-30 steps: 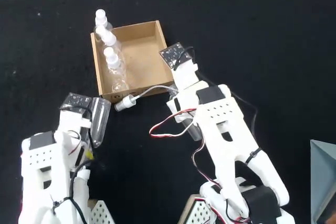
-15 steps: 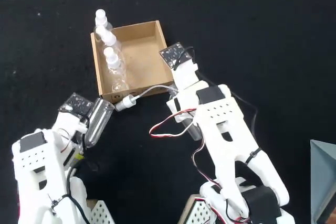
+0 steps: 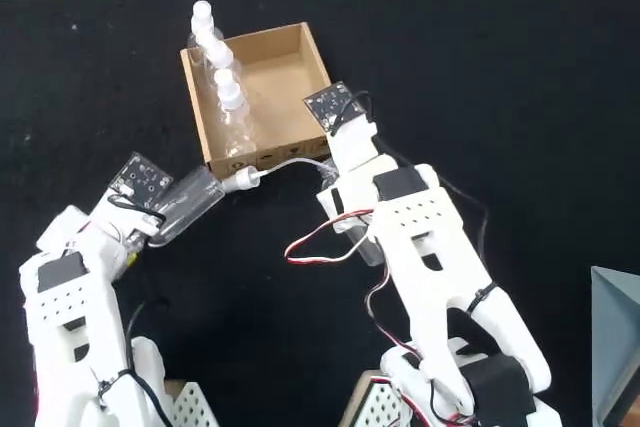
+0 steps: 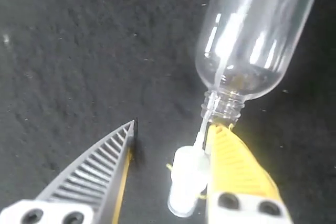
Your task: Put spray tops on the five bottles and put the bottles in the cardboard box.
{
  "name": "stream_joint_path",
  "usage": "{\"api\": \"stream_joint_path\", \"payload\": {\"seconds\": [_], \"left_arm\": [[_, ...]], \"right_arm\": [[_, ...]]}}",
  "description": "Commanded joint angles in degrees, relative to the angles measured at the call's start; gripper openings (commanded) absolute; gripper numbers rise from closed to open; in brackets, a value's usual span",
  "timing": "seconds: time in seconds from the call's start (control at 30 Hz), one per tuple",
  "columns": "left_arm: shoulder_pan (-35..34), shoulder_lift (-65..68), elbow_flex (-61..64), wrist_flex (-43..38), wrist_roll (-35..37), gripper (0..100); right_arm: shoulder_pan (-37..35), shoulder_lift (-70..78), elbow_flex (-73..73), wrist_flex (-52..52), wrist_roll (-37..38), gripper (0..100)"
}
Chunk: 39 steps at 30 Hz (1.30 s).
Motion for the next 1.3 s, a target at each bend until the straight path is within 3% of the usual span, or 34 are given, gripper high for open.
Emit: {"api": "stream_joint_path", "payload": {"seconds": [0.0, 0.4, 0.47, 0.63, 0.97, 1.13, 1.27], "left_arm": [[-2.24, -0.62, -1.45, -1.76, -0.35, 20], [-7.87, -0.62, -1.54, -1.49, 0.18, 20], [-8.66, -0.62, -2.51, 1.76, 0.18, 20], [-9.63, -0.62, -11.3, 18.73, 1.41, 20], [-9.19, 0.0, -24.31, 39.65, 17.58, 20], [-9.54, 0.0, -23.87, 44.84, 26.02, 20], [-9.54, -0.26, -23.34, 45.71, 37.89, 20]], "right_arm": [[1.67, -3.12, -0.57, -1.49, 0.53, 8.5], [1.67, -3.12, -0.57, -1.49, 0.53, 8.5], [1.67, -3.12, -0.57, -1.49, 0.53, 8.5], [1.67, -3.12, -0.57, -1.49, 0.53, 8.5], [1.67, -3.12, -0.57, -1.49, 0.53, 8.5], [1.67, -3.12, -0.48, -1.49, 0.53, 8.5], [1.58, -3.12, -0.48, -1.49, 0.53, 8.5]]}}
